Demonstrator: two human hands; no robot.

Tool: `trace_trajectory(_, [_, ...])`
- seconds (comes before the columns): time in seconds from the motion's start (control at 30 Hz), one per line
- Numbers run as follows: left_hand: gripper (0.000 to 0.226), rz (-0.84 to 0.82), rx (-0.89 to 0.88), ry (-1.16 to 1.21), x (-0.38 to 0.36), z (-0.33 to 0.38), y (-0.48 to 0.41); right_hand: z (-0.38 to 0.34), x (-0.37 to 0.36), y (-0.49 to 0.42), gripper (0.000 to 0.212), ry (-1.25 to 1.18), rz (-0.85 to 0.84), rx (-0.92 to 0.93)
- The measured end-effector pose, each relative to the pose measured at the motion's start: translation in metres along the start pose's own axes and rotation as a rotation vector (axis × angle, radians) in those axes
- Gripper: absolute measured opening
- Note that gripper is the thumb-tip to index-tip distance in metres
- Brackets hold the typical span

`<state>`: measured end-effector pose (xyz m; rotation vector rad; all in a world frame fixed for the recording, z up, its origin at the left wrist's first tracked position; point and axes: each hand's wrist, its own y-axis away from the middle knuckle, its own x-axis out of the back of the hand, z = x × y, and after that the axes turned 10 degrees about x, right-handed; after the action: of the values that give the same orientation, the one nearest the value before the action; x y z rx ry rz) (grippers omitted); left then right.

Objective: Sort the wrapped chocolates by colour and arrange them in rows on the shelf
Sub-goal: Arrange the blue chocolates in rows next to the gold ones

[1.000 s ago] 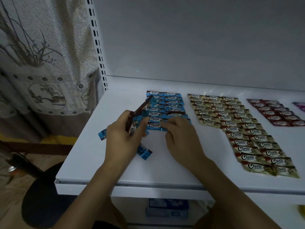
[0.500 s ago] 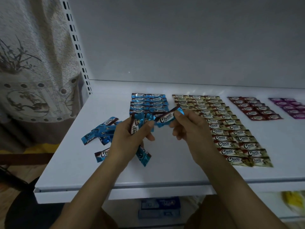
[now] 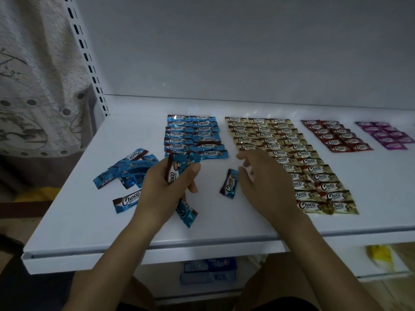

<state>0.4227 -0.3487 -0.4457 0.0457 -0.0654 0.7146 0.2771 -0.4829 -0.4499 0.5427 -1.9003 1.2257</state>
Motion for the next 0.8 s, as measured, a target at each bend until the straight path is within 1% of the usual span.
trace_trajectory(0.07, [0.028, 0.005, 0.000, 0.012, 0.000, 0.000, 0.001, 0.002, 0.000, 0.008, 0.021, -0.030, -0.022, 0.268])
trace_trajectory(0.1, [0.027, 0.012, 0.008, 0.027, -0.001, 0.001, 0.001, 0.001, -0.002, 0.012, 0.023, -0.035, -0.064, 0.342])
trace_trajectory(0.13, [0.027, 0.027, 0.021, 0.050, -0.001, 0.001, 0.000, 0.001, -0.005, 0.014, 0.025, -0.033, -0.092, 0.368])
trace_trajectory(0.23, [0.026, 0.101, 0.060, 0.128, 0.000, 0.000, -0.002, -0.002, -0.013, 0.011, 0.032, 0.005, -0.136, 0.337])
trace_trajectory(0.3, [0.020, 0.134, 0.057, 0.136, 0.001, -0.002, -0.004, -0.006, -0.021, 0.002, 0.036, 0.063, -0.178, 0.323])
trace_trajectory(0.5, [0.013, 0.155, 0.010, 0.072, -0.001, -0.002, -0.002, -0.012, -0.042, -0.016, 0.043, 0.198, -0.216, 0.247])
trace_trajectory(0.57, [0.012, 0.155, 0.003, 0.069, -0.001, -0.002, -0.002, -0.014, -0.044, -0.019, 0.045, 0.195, -0.226, 0.236])
trace_trajectory(0.67, [0.011, 0.150, -0.011, 0.062, -0.001, -0.002, -0.002, -0.014, -0.044, -0.016, 0.046, 0.112, -0.199, 0.211])
trace_trajectory(0.8, [0.012, 0.157, -0.022, 0.061, -0.001, -0.002, -0.002, -0.015, -0.041, -0.010, 0.038, 0.074, -0.113, 0.219])
